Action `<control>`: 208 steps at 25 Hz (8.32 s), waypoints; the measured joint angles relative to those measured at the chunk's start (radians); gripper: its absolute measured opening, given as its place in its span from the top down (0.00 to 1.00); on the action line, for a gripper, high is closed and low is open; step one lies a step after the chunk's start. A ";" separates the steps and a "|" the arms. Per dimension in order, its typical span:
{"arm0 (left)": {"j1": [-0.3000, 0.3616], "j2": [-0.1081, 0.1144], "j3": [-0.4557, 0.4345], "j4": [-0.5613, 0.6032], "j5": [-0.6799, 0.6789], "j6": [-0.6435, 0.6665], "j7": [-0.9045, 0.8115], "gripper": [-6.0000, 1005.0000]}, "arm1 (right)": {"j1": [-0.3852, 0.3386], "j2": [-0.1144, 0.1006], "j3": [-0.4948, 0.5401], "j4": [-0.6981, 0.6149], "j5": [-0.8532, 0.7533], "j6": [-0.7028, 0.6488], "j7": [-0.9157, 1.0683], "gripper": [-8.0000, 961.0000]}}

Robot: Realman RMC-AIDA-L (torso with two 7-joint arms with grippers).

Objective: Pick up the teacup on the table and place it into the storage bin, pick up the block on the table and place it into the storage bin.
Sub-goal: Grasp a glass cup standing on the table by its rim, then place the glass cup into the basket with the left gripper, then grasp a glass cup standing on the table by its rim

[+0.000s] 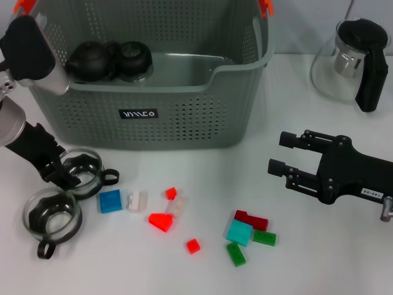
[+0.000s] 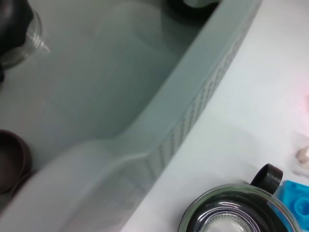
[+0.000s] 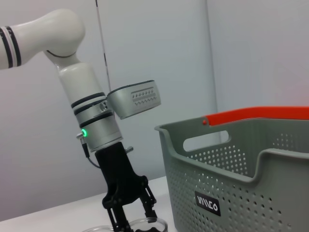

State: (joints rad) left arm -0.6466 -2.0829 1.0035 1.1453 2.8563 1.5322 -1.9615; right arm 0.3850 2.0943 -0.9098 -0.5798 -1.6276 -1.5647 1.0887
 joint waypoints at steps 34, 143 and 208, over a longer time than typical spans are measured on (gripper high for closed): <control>0.018 -0.021 0.097 0.019 0.000 -0.021 -0.094 0.57 | -0.009 -0.002 0.003 0.000 -0.006 -0.005 0.011 0.35; -0.311 -0.004 0.136 -0.407 -0.001 -0.760 -0.133 0.92 | -0.008 -0.002 0.005 0.009 -0.006 -0.038 0.014 0.35; 0.158 -0.081 -0.334 0.228 -0.003 0.221 0.290 0.47 | -0.002 -0.003 0.005 0.011 -0.008 -0.012 0.051 0.35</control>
State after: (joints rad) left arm -0.4886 -2.1636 0.6690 1.3732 2.8529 1.7536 -1.6714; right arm 0.3834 2.0908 -0.9051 -0.5691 -1.6353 -1.5767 1.1399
